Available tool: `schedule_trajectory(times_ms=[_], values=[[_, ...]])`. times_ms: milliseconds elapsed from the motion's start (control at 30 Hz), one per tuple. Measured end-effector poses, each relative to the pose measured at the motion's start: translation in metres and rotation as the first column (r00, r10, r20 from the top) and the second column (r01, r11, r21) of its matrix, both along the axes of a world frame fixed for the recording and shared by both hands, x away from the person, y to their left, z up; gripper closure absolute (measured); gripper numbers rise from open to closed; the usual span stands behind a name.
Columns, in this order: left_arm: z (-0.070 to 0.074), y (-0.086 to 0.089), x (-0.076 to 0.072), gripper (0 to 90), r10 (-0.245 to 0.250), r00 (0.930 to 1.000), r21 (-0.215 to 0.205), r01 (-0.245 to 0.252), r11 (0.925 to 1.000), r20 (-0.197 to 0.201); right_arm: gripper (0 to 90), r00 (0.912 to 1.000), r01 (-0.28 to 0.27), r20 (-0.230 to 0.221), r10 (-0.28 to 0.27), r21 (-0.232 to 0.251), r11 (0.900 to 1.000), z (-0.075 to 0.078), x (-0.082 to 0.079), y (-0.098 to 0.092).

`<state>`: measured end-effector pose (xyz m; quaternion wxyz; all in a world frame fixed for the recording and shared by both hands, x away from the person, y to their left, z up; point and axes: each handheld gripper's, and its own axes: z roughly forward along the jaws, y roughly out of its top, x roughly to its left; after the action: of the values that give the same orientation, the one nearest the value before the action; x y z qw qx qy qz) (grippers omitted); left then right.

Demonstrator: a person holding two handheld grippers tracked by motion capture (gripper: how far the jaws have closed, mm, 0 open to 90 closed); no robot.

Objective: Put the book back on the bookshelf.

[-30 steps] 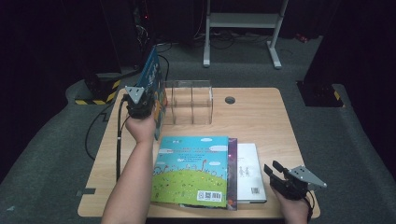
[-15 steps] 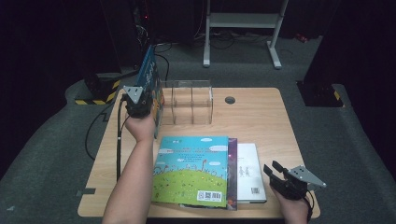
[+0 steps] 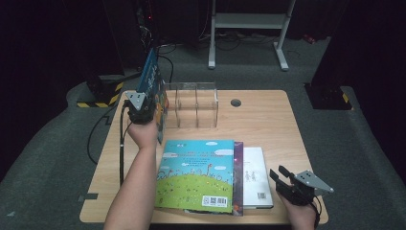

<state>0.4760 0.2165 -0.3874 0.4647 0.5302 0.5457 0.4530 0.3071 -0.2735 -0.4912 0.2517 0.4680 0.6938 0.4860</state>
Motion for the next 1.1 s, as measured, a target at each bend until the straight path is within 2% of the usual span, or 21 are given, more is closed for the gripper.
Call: schedule_trajectory(times_ms=[200, 533, 733, 867, 967, 1100], values=[[0.002, 0.002, 0.002, 80.4, -0.012, 0.9998, 0.003, 0.012, 0.9999, -0.013, 55.7, 1.0, 0.001, 0.0, -0.001, 0.0, 1.0, 0.0, -0.001, 0.0], [0.0, 0.007, 0.0, 71.2, -0.028, 0.9993, -0.004, 0.028, 0.9996, -0.026, 55.4, 1.0, -0.002, 0.002, 0.002, -0.003, 1.0, 0.0, 0.0, 0.001], [-0.004, 0.009, 0.0, 60.8, -0.046, 0.9983, -0.013, 0.046, 0.9989, -0.037, 55.3, 1.0, -0.003, 0.0, 0.003, -0.004, 1.0, 0.0, 0.0, 0.002], [-0.005, 0.007, -0.003, 52.8, -0.059, 0.9975, -0.004, 0.059, 0.9983, -0.039, 55.2, 1.0, -0.006, -0.002, 0.006, -0.005, 1.0, 0.0, 0.0, 0.003], [-0.006, 0.005, -0.006, 42.7, -0.051, 0.9964, 0.004, 0.051, 0.9987, -0.067, 55.3, 1.0, -0.004, 0.001, 0.004, -0.006, 1.0, -0.001, 0.0, 0.003], [-0.006, 0.005, -0.015, 37.0, -0.085, 0.992, -0.009, 0.084, 0.9964, -0.093, 55.3, 1.0, -0.004, 0.005, 0.004, -0.006, 1.0, -0.001, 0.001, 0.003]])
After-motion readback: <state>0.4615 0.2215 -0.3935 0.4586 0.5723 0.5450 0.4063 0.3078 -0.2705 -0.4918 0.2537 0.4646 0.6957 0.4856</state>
